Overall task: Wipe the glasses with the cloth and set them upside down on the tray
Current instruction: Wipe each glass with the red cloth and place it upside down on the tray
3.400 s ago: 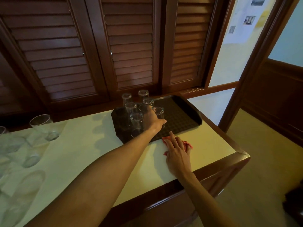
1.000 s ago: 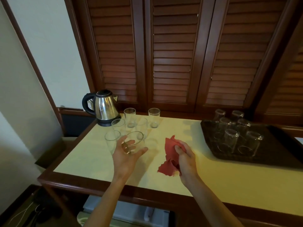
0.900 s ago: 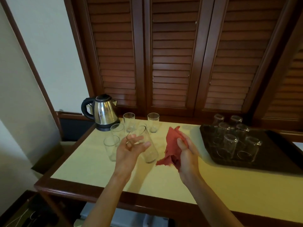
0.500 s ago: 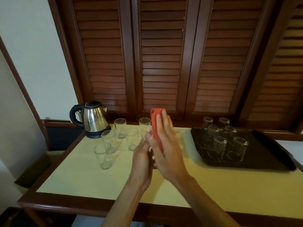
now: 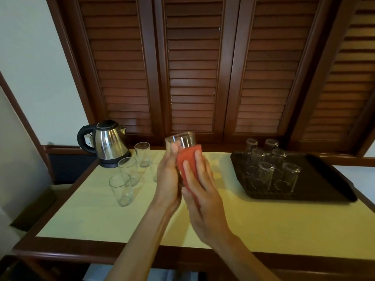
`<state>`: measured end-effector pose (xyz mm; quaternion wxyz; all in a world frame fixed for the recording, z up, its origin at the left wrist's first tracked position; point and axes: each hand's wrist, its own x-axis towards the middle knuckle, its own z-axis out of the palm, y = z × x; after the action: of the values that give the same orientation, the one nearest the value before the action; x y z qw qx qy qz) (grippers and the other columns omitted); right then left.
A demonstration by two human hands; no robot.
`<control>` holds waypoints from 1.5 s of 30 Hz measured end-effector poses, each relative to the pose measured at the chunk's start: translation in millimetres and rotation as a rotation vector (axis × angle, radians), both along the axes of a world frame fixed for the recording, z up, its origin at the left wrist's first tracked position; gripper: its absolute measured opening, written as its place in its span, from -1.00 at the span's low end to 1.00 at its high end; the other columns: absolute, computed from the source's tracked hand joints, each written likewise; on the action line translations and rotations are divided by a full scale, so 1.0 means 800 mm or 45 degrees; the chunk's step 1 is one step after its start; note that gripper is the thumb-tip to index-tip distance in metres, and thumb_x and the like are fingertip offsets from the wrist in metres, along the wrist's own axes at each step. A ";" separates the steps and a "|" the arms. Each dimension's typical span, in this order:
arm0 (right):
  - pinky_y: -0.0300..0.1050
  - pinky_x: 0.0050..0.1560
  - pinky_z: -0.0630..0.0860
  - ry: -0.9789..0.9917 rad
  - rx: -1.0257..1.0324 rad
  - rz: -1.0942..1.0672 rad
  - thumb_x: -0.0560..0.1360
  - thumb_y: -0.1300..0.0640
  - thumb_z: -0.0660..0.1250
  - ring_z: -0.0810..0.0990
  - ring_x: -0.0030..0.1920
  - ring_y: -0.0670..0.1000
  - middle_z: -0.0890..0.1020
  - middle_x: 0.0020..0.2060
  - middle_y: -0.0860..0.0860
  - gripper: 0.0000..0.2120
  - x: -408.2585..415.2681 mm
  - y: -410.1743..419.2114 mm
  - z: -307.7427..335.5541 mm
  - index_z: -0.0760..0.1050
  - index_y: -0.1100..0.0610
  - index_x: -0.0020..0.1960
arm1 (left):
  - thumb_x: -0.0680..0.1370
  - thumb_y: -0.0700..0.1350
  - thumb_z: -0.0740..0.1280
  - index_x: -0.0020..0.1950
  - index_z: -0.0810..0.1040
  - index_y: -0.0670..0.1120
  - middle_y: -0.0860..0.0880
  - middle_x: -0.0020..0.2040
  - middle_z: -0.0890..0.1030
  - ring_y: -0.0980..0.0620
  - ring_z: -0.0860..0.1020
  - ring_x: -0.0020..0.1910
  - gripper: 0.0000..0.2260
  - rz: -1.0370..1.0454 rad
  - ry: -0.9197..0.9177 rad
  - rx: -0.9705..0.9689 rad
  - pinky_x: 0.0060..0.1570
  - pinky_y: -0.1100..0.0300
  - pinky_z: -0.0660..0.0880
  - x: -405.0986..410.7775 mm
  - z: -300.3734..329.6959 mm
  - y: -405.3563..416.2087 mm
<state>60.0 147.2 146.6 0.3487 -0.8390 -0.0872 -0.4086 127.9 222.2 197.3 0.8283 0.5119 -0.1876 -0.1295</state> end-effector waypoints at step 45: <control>-0.22 0.49 0.28 0.215 0.527 0.032 0.69 0.04 0.07 0.06 0.60 -0.21 0.01 0.63 -0.19 -0.47 -0.003 -0.050 -0.011 0.04 -0.06 0.63 | 0.71 0.16 0.17 0.29 0.63 -0.01 -0.03 0.18 0.72 -0.02 0.67 0.19 -0.64 -0.133 0.170 0.308 0.06 0.06 0.61 -0.021 -0.063 -0.026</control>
<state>57.3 107.0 138.1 0.5247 -0.7795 0.0175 -0.3417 111.1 201.4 146.7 0.7633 0.5878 -0.1415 -0.2279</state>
